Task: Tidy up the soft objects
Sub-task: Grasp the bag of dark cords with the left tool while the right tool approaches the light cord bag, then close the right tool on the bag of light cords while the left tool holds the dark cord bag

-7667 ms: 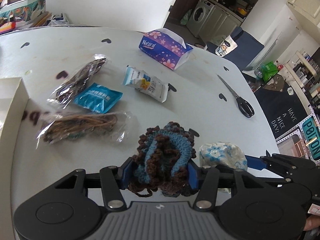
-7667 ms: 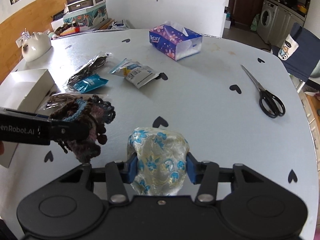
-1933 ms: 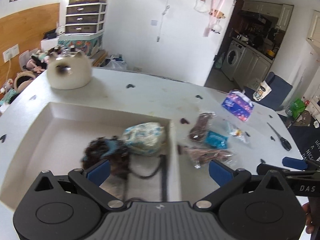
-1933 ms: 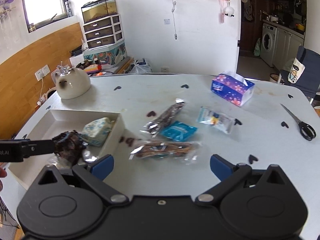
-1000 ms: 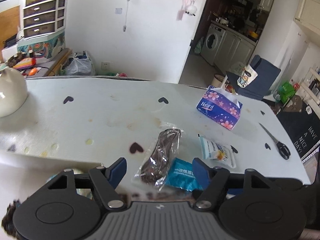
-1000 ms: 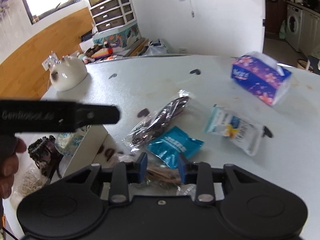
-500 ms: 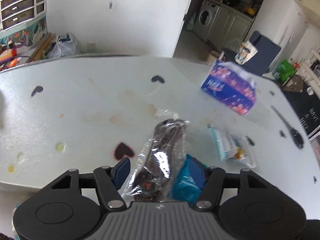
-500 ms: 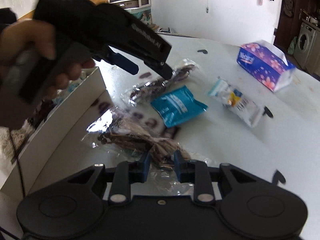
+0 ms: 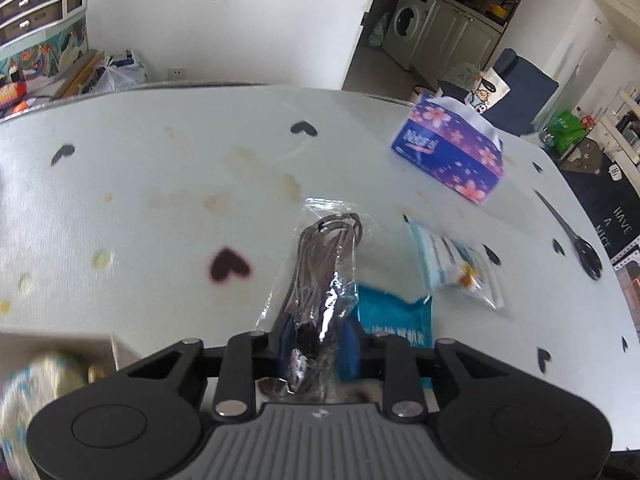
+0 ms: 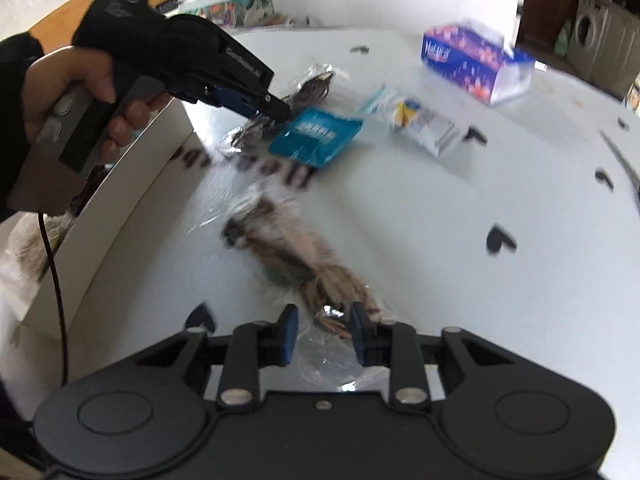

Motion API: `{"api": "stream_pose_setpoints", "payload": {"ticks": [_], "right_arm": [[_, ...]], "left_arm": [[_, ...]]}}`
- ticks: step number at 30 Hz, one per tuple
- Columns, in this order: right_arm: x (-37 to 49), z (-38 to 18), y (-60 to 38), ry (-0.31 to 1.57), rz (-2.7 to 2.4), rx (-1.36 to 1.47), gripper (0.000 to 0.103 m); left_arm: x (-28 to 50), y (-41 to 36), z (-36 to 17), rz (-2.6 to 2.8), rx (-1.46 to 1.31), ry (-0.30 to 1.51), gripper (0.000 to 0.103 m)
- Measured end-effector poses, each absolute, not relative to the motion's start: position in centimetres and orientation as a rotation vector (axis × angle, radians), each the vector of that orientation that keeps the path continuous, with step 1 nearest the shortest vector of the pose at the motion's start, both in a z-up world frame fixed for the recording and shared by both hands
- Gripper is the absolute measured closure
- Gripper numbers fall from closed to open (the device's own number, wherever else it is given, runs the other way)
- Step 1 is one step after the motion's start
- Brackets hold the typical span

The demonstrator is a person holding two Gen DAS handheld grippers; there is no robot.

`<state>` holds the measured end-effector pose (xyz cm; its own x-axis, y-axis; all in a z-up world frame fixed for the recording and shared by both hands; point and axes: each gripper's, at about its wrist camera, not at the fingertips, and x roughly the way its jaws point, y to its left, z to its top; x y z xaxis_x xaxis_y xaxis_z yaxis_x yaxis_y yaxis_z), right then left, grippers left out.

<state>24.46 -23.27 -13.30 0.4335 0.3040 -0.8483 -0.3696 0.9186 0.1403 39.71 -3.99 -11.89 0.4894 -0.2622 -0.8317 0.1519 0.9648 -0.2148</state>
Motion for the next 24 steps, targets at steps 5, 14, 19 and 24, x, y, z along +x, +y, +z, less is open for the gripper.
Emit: {"api": "stream_pose_setpoints", "payload": {"ticks": [5,14,19,24], "right_arm": [[24.1,-11.9,-23.4,1.026,0.429,-0.05,0.057],[27.1,-13.1,-25.0,1.049,0.369,0.085,0.047],[25.2,-13.5,-24.4,1.109,0.434,0.07,0.044],[22.8,-13.1,-23.7,1.116,0.477,0.036,0.042]], "left_arm": [[36.4,-3.5,-11.8,-0.242,-0.172,1.057,0.077],[30.7,-2.6,-11.7,-0.219,-0.244,1.109,0.077],[28.4,-2.8,-11.7,-0.241,-0.276,1.125,0.076],[27.4,-3.3,-11.1,-0.246,-0.267,1.098,0.046]]}}
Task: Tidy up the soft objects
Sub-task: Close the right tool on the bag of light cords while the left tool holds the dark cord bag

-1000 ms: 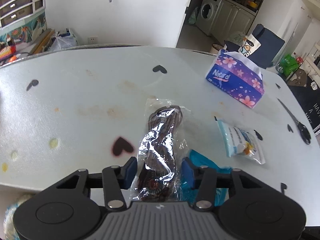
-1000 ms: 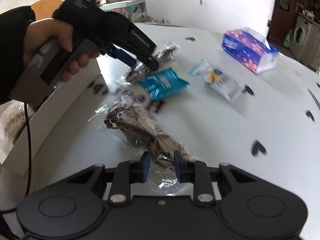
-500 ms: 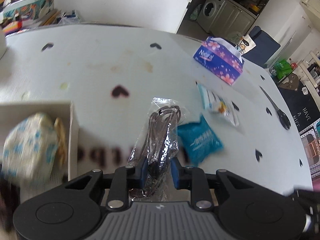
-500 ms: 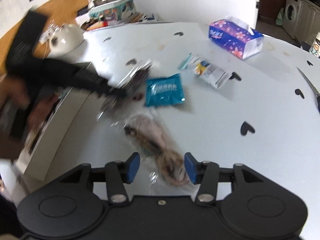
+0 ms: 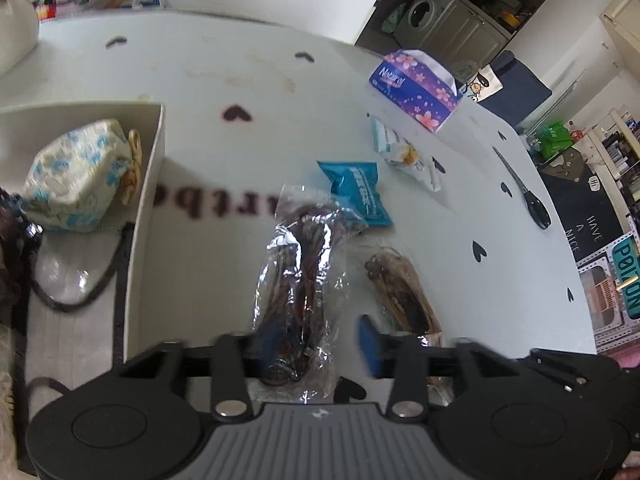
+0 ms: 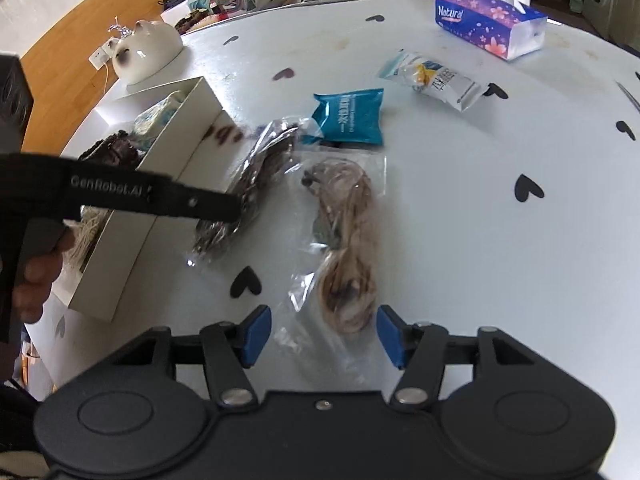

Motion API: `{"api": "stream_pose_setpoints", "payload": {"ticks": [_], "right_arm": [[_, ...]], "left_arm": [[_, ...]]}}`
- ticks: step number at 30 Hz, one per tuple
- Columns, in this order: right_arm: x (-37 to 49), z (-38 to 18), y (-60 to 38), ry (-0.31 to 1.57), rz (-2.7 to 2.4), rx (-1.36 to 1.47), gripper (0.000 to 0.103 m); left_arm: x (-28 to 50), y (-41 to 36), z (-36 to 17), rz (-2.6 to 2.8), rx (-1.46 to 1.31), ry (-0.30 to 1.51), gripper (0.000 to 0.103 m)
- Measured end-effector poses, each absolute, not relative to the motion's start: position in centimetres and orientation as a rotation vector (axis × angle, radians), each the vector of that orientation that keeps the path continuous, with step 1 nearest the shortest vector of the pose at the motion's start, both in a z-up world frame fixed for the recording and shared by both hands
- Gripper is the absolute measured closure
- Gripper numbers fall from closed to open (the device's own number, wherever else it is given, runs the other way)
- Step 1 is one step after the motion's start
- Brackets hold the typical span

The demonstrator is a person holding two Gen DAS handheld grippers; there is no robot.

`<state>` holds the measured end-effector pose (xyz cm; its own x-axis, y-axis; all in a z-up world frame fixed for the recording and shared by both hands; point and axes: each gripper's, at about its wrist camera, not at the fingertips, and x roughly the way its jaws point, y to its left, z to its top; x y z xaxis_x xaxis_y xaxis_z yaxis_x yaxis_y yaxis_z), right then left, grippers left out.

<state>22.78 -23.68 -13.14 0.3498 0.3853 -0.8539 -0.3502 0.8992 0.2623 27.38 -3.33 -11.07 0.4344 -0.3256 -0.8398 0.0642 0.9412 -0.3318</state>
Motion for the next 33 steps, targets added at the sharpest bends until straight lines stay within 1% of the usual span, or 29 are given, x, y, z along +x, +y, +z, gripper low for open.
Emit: {"api": "stream_pose_setpoints", "payload": {"ticks": [1,3,6,9,12,15,17,19,21,24,26,28,30,33], "right_arm": [[22.7,-12.9,-23.6,1.106,0.464,0.037,0.039],[22.7,-12.4,-23.6,1.077,0.429,0.04,0.036],[23.5,-11.9,-23.7,1.047,0.39,0.062,0.035],[24.7,-12.0,-23.6,1.052,0.36,0.073,0.035],[25.9,-12.5,-23.3,1.072,0.361,0.099,0.039],[26.7,-13.5,-23.2,1.099,0.341,0.125,0.045],[26.7,-13.5,-23.0,1.091,0.336,0.129,0.047],[26.5,-13.5,-22.7,1.091,0.339,0.101,0.049],[26.1,-13.5,-22.4,1.083,0.338,0.067,0.054],[25.7,-13.5,-22.6,1.086,0.33,0.076,0.066],[25.4,-13.4,-22.9,1.085,0.32,0.081,0.071],[25.1,-13.4,-23.0,1.081,0.318,0.09,0.074],[24.8,-13.2,-23.0,1.076,0.315,0.088,0.076],[24.5,-12.8,-23.1,1.063,0.309,0.089,0.079]], "left_arm": [[27.4,-3.4,-10.9,-0.247,-0.259,1.087,0.041],[27.7,-3.3,-10.6,-0.243,-0.259,1.074,0.035],[28.4,-3.2,-10.5,-0.231,-0.253,1.067,0.03],[29.3,-3.2,-10.9,-0.234,-0.25,1.077,0.029],[30.0,-3.3,-11.4,-0.223,-0.233,1.07,0.03],[30.7,-3.5,-11.9,-0.248,-0.232,1.089,0.031],[30.8,-3.9,-12.2,-0.261,-0.217,1.111,0.035],[30.7,-4.4,-12.6,-0.258,-0.181,1.14,0.043],[30.4,-4.8,-12.7,-0.243,-0.13,1.143,0.047],[30.3,-4.9,-12.6,-0.214,-0.109,1.143,0.055],[30.2,-4.7,-12.5,-0.206,-0.117,1.143,0.058],[30.0,-4.5,-12.5,-0.199,-0.13,1.146,0.065],[29.6,-4.3,-12.3,-0.2,-0.149,1.142,0.07],[28.6,-4.2,-11.7,-0.21,-0.166,1.128,0.072]]}}
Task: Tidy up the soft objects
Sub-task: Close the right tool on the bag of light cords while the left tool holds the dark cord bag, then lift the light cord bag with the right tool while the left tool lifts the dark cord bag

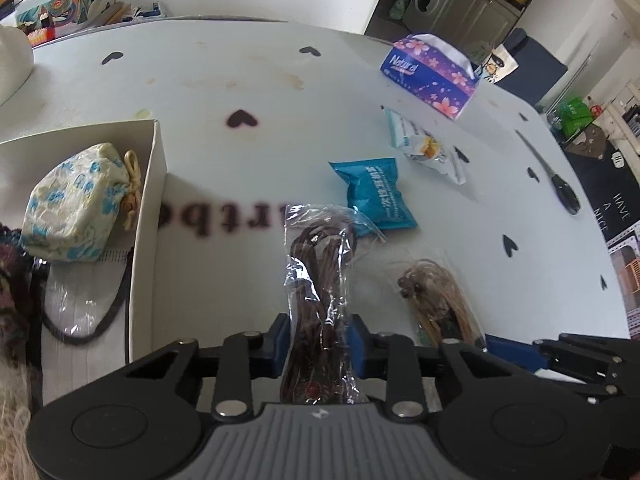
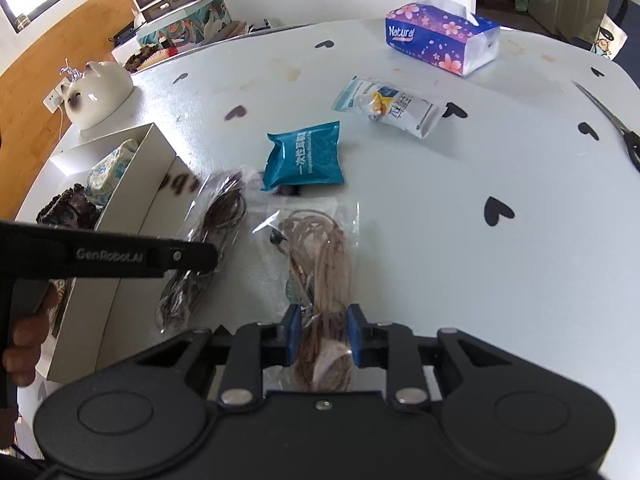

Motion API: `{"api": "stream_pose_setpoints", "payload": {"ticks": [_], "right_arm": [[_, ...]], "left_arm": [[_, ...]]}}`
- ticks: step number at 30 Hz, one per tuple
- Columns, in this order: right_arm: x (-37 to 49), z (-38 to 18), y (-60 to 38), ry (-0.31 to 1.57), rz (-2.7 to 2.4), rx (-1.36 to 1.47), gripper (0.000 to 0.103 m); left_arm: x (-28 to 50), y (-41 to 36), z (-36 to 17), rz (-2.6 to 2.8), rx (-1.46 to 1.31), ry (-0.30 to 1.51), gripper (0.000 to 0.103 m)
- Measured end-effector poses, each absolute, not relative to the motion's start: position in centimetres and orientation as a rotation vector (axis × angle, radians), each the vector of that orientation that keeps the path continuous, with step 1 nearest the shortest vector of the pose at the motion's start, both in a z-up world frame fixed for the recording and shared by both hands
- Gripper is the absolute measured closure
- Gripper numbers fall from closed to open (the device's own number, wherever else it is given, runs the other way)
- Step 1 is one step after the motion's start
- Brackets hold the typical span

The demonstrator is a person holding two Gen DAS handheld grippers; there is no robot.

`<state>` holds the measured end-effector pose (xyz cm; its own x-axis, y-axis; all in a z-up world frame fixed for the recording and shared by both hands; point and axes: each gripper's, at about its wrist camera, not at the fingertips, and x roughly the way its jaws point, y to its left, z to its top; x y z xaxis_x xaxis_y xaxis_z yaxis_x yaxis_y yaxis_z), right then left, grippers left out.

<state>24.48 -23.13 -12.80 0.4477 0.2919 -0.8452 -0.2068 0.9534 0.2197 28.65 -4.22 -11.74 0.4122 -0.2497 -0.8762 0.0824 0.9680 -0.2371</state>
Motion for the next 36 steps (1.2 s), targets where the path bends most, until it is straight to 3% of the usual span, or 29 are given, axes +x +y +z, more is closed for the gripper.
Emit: {"api": "stream_pose_setpoints", "payload": {"ticks": [2,17,19,22,25,27,32,36], "right_arm": [[24.2,-12.5,-23.3,1.051,0.306,0.094,0.084],[22.9,-10.7,-24.8,1.01,0.302,0.112,0.087],[23.0,-11.4,-24.7,1.041,0.291,0.116,0.083],[23.3,-12.8,-24.4,1.097,0.271,0.125,0.07],[23.5,-13.2,-23.9,1.101,0.257,0.124,0.068],[23.6,-13.3,-23.5,1.102,0.251,0.113,0.072],[23.2,-12.4,-23.0,1.07,0.221,0.126,0.093],[22.3,-10.8,-22.8,1.008,0.172,0.161,0.096]], "left_arm": [[27.9,-4.3,-11.3,-0.216,-0.169,1.114,0.072],[23.7,-3.3,-7.6,-0.199,-0.233,1.016,0.072],[23.4,-3.0,-7.5,-0.205,-0.24,1.011,0.072],[23.1,-2.5,-7.3,-0.218,-0.24,1.005,0.072],[23.1,-2.0,-7.3,-0.23,-0.239,1.007,0.072],[23.0,-1.7,-7.2,-0.242,-0.236,1.008,0.072],[23.3,-1.0,-6.9,-0.279,-0.225,1.007,0.072],[23.5,-0.3,-6.5,-0.312,-0.213,1.001,0.072]]}}
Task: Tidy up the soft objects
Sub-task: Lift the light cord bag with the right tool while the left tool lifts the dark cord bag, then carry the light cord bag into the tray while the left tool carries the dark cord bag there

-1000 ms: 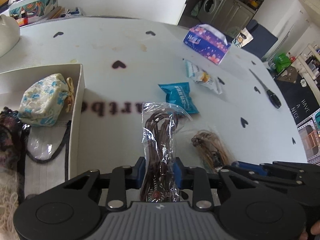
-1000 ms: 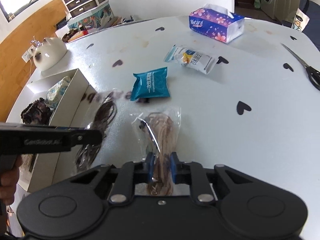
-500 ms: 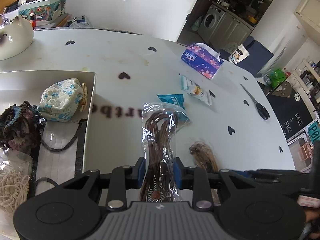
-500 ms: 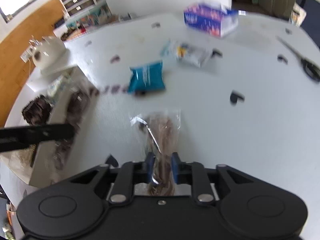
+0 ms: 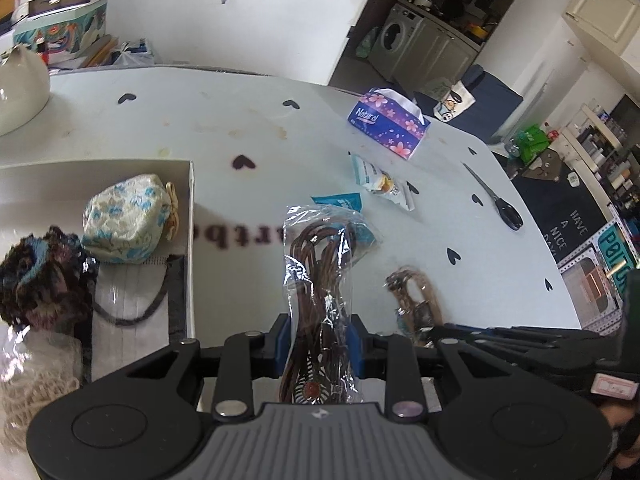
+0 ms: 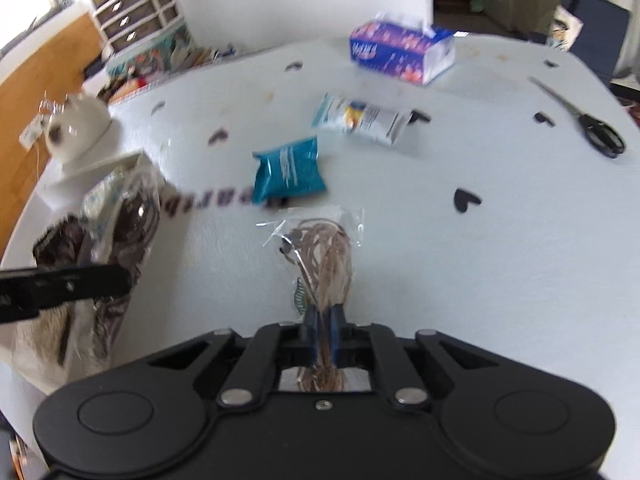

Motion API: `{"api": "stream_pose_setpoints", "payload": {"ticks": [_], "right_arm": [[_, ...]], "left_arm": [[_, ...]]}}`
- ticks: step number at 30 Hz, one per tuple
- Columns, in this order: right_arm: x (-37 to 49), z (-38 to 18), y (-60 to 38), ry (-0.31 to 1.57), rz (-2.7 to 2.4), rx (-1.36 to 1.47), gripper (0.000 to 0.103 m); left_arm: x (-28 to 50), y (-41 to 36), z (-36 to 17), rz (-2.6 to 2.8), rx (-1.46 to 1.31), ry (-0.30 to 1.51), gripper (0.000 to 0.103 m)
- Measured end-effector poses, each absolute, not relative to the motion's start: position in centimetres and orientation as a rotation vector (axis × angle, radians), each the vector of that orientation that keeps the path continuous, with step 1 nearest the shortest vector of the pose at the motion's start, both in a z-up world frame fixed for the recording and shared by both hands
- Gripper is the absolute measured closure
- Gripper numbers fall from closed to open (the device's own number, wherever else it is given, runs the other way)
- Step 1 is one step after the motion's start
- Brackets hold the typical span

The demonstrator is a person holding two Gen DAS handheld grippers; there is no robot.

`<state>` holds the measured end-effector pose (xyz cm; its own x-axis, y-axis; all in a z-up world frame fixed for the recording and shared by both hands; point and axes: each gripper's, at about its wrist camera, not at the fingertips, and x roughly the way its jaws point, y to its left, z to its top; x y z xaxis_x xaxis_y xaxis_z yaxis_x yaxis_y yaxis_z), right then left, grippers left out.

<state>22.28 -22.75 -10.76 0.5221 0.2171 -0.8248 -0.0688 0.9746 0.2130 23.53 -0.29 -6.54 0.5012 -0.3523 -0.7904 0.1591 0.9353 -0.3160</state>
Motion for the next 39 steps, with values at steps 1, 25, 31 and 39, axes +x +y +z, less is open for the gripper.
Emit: {"api": "stream_pose_setpoints", "payload": {"ticks": [1,25,31,39], "right_arm": [[22.1,-10.3,-22.6,0.991,0.165,0.175,0.097],[19.8,-4.9,-8.4,0.819,0.213,0.26,0.096],[20.0,-5.0,-3.5,0.823,0.262,0.263,0.096],[21.1,-5.3,2.7,0.869,0.346,0.283,0.096]], "left_arm": [[23.6,-0.1,-6.4,-0.318,-0.209,0.997,0.072],[21.0,14.9,-3.8,-0.269,-0.202,0.911,0.072],[20.3,20.2,-4.1,-0.208,-0.214,0.908,0.072],[19.7,26.0,-5.5,-0.115,-0.2,0.961,0.072]]}}
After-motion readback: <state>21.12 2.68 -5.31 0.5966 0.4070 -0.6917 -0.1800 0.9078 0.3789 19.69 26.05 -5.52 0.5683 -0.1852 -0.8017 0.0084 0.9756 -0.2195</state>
